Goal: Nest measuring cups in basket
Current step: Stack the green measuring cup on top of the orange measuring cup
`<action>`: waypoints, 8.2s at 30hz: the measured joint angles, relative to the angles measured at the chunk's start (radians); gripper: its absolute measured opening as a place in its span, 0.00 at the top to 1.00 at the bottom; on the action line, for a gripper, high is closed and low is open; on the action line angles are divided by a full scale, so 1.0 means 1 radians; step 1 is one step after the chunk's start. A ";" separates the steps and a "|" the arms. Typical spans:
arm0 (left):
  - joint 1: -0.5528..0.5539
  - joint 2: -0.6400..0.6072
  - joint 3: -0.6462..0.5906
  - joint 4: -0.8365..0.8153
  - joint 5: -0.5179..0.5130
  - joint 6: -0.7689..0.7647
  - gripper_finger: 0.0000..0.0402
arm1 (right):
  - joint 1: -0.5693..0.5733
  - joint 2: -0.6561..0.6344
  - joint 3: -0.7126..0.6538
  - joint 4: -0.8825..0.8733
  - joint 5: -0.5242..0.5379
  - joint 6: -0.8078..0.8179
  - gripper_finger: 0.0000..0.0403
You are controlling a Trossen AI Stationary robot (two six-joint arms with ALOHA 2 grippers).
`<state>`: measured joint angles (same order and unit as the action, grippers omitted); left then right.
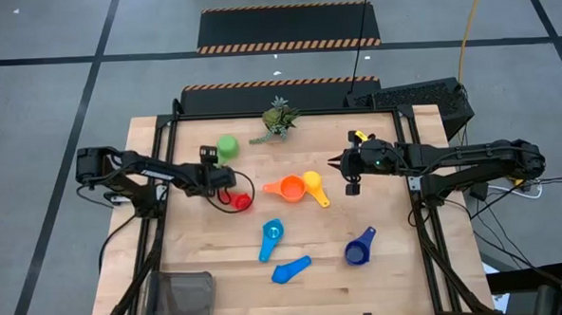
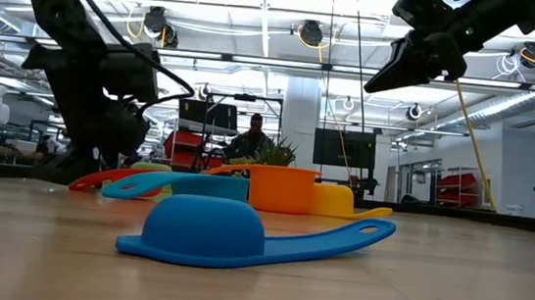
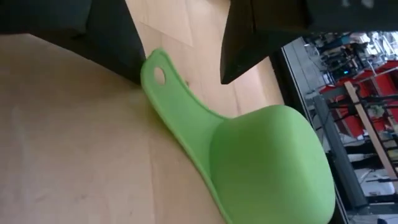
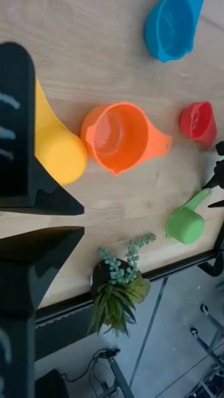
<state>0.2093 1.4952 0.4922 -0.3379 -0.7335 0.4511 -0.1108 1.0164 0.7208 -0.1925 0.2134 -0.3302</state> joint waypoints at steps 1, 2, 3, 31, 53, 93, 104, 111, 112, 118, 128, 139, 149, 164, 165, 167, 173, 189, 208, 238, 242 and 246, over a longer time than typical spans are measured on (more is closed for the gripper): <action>0.004 0.000 -0.003 0.002 0.003 0.000 0.51 | 0.000 0.000 0.000 0.000 0.000 0.000 0.91; 0.007 0.000 -0.004 0.002 0.008 0.000 0.53 | 0.000 0.000 0.000 0.000 0.000 0.000 0.91; 0.010 0.000 -0.005 0.001 0.013 0.002 0.55 | 0.000 0.000 0.000 0.000 0.000 0.000 0.91; -0.080 0.004 0.115 0.049 0.020 -0.059 0.99 | 0.000 0.000 0.000 0.001 0.000 0.003 0.91; -0.212 -0.352 0.293 0.128 0.451 -0.450 0.99 | 0.000 0.000 0.002 -0.007 0.078 -0.011 0.91; -0.070 -0.073 -0.077 1.159 1.123 -1.319 0.98 | 0.001 -0.251 0.002 -0.167 0.070 0.059 0.91; -0.046 -0.022 -0.076 1.181 1.126 -1.365 0.97 | 0.001 -0.251 0.001 -0.186 0.070 0.057 0.92; -0.046 -0.022 -0.076 1.182 1.134 -1.374 0.99 | 0.001 -0.251 0.001 -0.185 0.070 0.057 0.92; -0.046 -0.022 -0.076 1.181 1.134 -1.376 0.98 | 0.001 -0.251 0.001 -0.185 0.070 0.057 0.92; -0.038 -0.022 -0.076 1.180 1.135 -1.373 0.97 | 0.001 -0.251 0.001 -0.183 0.070 0.057 0.92; -0.036 -0.016 -0.076 1.167 1.132 -1.370 0.97 | 0.001 -0.251 0.001 -0.179 0.069 0.057 0.92; -0.043 0.055 -0.023 1.179 1.140 -1.340 0.95 | 0.001 -0.250 0.001 -0.179 0.069 0.057 0.92; -0.029 0.158 0.030 1.175 1.179 -1.353 0.90 | 0.001 -0.250 0.001 -0.182 0.069 0.057 0.92; 0.009 0.156 0.029 1.150 1.265 -1.338 0.65 | 0.002 -0.250 0.001 -0.187 0.069 0.063 0.92; 0.011 0.156 0.029 1.151 1.277 -1.335 0.63 | 0.001 -0.250 0.001 -0.187 0.069 0.067 0.92; 0.017 0.156 0.029 1.149 1.297 -1.314 0.59 | 0.001 -0.250 0.001 -0.187 0.069 0.068 0.92; 0.061 0.156 0.029 1.150 1.326 -1.260 0.49 | 0.002 -0.250 0.001 -0.187 0.069 0.079 0.92; 0.057 0.106 0.031 1.150 1.204 -1.006 0.44 | 0.001 -0.250 0.001 -0.187 0.069 0.087 0.92; -0.305 0.106 0.239 0.619 0.445 -0.544 0.12 | 0.001 -0.250 0.001 -0.185 0.069 0.102 0.92; -0.262 0.194 0.239 0.574 0.475 -0.591 0.19 | 0.001 -0.250 0.001 -0.188 0.069 0.108 0.92; -0.262 0.237 0.238 0.602 0.475 -0.591 0.19 | 0.001 -0.250 0.001 -0.191 0.069 0.108 0.92; -0.259 0.256 0.238 0.610 0.480 -0.590 0.24 | 0.001 -0.250 0.001 -0.191 0.069 0.108 0.92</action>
<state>-0.0498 1.7512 0.7300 0.2725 -0.2535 -0.1390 -0.1097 0.7662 0.7216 -0.3837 0.2825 -0.2225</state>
